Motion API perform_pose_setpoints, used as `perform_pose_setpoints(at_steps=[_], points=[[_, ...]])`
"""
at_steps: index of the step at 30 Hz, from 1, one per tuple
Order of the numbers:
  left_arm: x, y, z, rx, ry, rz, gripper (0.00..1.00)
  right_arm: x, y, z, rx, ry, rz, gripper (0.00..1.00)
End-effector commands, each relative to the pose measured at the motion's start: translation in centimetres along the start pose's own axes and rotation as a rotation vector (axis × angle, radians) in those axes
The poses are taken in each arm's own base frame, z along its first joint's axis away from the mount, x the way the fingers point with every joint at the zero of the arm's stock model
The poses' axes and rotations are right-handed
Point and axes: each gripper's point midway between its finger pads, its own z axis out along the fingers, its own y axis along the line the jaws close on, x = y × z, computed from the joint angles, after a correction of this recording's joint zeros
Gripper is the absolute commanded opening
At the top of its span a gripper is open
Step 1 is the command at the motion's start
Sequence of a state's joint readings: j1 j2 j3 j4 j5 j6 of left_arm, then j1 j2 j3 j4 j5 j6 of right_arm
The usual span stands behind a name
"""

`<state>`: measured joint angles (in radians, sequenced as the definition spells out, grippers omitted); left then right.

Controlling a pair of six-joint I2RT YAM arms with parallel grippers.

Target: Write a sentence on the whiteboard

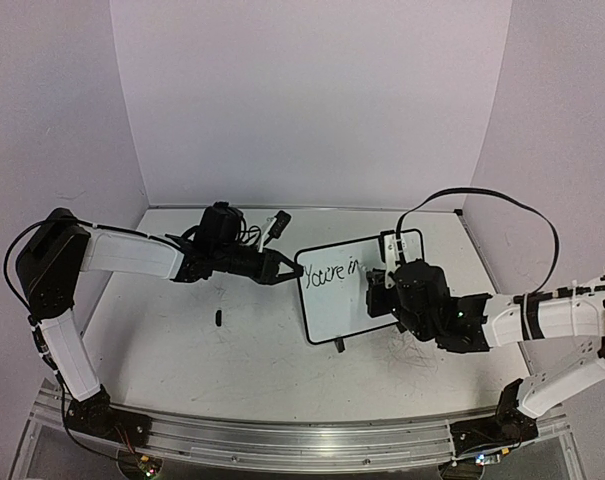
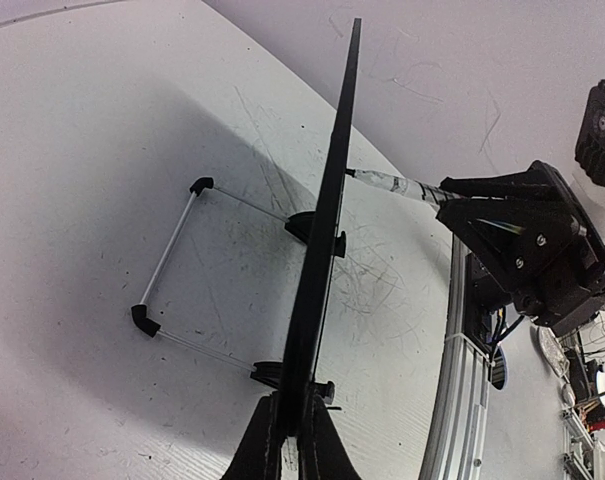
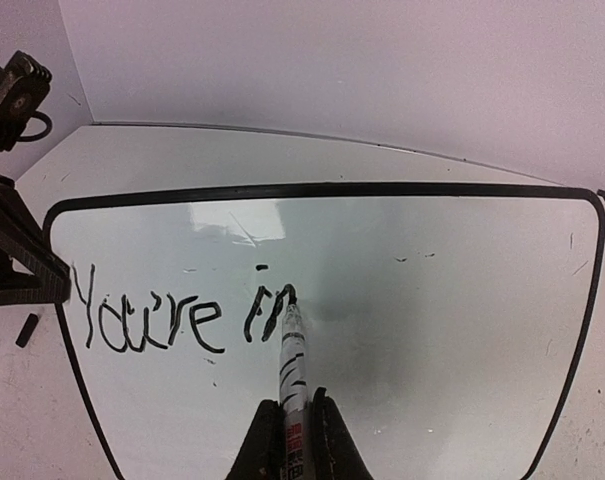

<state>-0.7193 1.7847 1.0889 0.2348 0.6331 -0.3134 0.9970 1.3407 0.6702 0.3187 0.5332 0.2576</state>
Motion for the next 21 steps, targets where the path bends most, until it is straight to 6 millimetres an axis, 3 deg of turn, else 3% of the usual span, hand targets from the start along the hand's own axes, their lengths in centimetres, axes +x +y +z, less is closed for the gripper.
perform_pose_setpoints(at_steps=[1,10,21], points=[[-0.7,0.3,-1.0,-0.054,-0.02,0.024,0.0,1.0,-0.7,-0.3,0.007,0.032,0.009,0.0],[-0.7,0.3,-1.0,-0.054,-0.019,0.022,0.0,2.1,-0.6,-0.4,-0.008,0.057,0.02,0.0],[-0.7,0.3,-1.0,-0.053,-0.017,0.021,0.0,0.5,-0.5,-0.3,0.005,0.017,0.019,0.0]])
